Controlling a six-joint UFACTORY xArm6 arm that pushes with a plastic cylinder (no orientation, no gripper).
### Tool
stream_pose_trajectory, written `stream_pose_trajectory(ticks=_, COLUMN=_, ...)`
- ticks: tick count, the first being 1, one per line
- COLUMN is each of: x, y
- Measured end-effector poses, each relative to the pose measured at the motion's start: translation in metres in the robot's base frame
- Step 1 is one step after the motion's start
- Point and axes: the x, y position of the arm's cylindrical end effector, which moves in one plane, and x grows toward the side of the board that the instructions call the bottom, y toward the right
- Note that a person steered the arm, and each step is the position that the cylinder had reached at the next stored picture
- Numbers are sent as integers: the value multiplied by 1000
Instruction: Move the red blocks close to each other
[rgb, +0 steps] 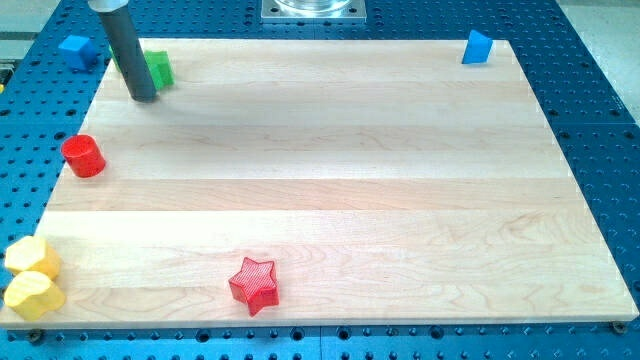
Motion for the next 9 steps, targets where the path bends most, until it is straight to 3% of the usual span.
stream_pose_trajectory(ticks=7, x=37, y=51)
stream_pose_trajectory(ticks=9, x=98, y=98)
